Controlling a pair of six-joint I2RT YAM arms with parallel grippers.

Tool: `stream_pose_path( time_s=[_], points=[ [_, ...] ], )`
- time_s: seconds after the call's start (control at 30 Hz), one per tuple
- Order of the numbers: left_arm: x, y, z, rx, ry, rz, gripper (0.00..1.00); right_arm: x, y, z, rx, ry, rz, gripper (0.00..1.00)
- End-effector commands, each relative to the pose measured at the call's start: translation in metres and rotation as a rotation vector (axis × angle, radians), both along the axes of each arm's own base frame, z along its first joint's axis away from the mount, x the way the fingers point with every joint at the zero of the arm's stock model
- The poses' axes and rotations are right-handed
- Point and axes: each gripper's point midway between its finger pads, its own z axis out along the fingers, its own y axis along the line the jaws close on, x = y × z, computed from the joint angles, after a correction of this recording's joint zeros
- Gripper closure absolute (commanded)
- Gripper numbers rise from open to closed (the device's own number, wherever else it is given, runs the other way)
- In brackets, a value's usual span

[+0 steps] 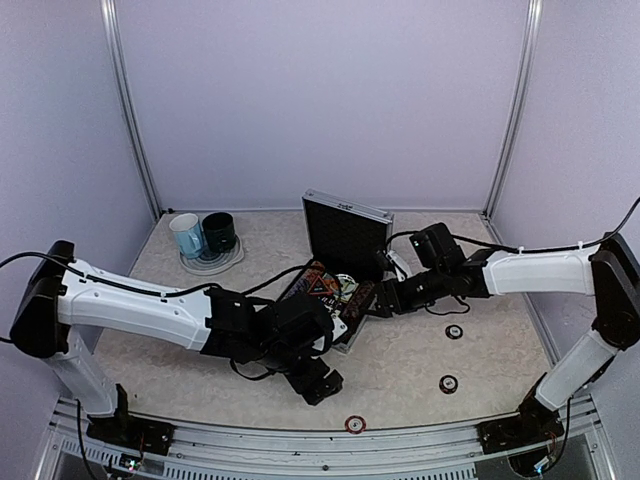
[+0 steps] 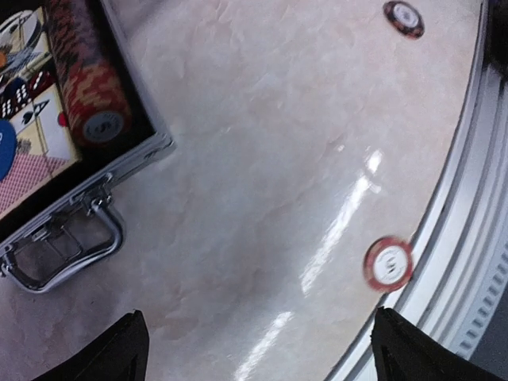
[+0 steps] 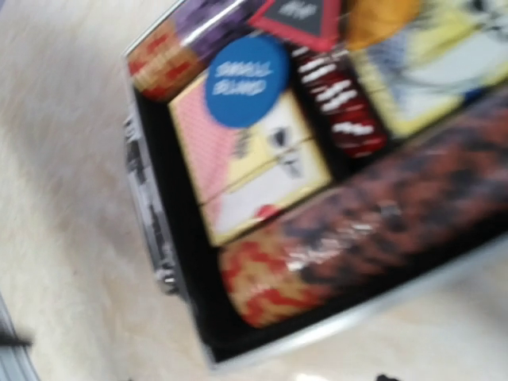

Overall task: Pack up texas hold em set
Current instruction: Move the poker chips pile to the center of the board.

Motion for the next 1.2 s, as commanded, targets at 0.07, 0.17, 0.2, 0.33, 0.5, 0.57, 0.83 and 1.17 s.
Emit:
stream_pose_path(
  time_s=[0.07, 0.17, 0.2, 0.33, 0.5, 0.57, 0.83, 1.17],
  points=[
    [-0.045, -0.061, 0.006, -0.016, -0.015, -0.190, 0.01, 0.008, -0.035, 0.004, -0.023, -0.014, -0.081, 0.35],
    [-0.058, -0.072, -0.004, 0.018, -0.015, -0.237, 0.05, 0.008, -0.042, 0.004, -0.017, -0.013, -0.092, 0.35],
    [-0.060, -0.073, -0.009, 0.031, -0.010, -0.248, 0.06, 0.007, -0.043, 0.004, -0.015, -0.012, -0.093, 0.35],
    [-0.067, -0.077, -0.020, 0.060, 0.015, -0.292, 0.14, 0.001, -0.045, 0.003, -0.007, -0.008, -0.091, 0.35],
    [-0.067, -0.071, -0.043, 0.128, 0.008, -0.314, 0.19, -0.003, -0.048, 0.001, 0.001, -0.005, -0.092, 0.35],
    [-0.068, -0.072, -0.045, 0.133, 0.009, -0.318, 0.20, -0.006, -0.048, 0.001, 0.011, 0.000, -0.088, 0.35],
    [-0.068, -0.070, -0.058, 0.176, 0.009, -0.334, 0.21, -0.012, -0.048, 0.001, 0.025, 0.007, -0.083, 0.35],
    [-0.071, -0.072, -0.062, 0.186, 0.013, -0.351, 0.21, -0.012, -0.047, -0.003, 0.027, 0.017, -0.073, 0.35]
  ],
)
